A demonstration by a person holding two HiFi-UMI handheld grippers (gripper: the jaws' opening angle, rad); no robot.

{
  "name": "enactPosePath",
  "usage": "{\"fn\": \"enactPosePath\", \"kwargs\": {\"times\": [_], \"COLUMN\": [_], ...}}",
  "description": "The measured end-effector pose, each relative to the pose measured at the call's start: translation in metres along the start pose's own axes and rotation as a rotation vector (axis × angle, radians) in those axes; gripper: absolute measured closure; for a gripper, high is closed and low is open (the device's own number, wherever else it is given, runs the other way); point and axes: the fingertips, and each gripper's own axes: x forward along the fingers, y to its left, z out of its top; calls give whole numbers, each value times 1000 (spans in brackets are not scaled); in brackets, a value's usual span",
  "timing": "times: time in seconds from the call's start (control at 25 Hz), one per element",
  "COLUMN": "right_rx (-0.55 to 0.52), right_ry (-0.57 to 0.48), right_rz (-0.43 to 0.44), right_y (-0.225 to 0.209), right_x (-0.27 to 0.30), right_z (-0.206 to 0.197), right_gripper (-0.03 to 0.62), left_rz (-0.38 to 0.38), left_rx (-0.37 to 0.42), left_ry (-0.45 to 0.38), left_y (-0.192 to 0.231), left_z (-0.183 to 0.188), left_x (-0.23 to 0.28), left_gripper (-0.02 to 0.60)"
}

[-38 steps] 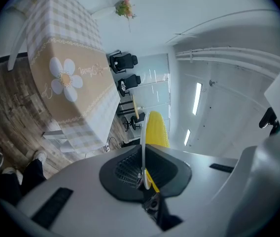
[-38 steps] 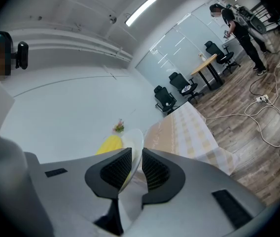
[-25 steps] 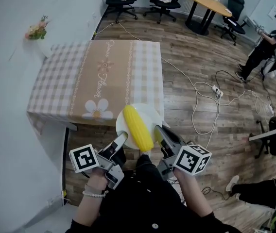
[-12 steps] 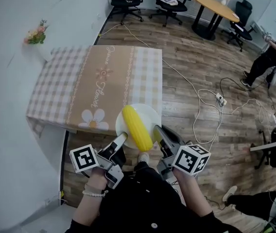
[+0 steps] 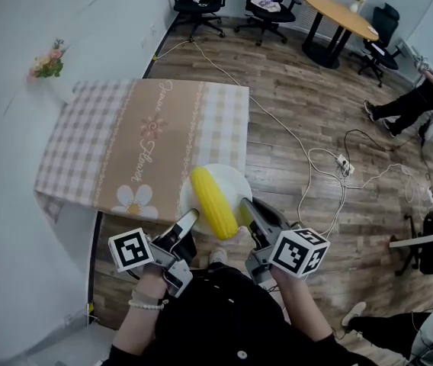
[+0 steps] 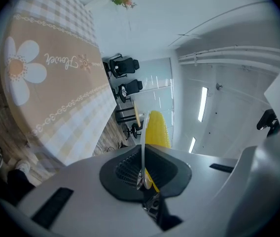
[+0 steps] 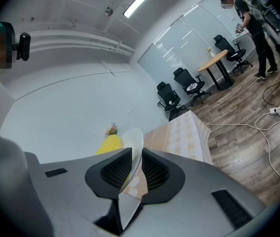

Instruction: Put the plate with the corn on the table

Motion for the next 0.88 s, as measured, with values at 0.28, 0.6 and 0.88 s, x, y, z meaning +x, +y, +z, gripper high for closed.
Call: {"fn": "enactPosePath", "kwargs": {"times": [0.28,0.6,0.88], "right_rx": [-6,-10,-11], "right_ry": [0,4,22], "right_rz": [8,17,32], "right_y": [-24,-42,-48], "right_x": [3,10,13], "right_z": [26,40,45], "right_gripper": [502,502,502], "left_rz": [-5,3,-2], "left_rx": [-4,-5,21], "left_ry": [-4,-16,-14], "left_y": [-5,-3,-6], "left_z": [2,6,7], "left_x": [35,58,65], "left_gripper": [560,561,560]}}
